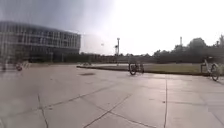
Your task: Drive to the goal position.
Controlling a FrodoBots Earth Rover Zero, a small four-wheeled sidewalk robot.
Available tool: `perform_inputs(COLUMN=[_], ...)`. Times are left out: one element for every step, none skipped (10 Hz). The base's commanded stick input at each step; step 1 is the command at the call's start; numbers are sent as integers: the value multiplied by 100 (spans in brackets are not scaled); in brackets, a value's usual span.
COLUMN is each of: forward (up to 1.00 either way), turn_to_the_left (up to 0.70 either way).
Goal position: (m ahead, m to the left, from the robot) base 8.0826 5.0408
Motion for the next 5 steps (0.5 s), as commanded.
perform_inputs(forward=[0, 0, 0, 0, 0], turn_to_the_left=[100, 100, 100, 100, 100])
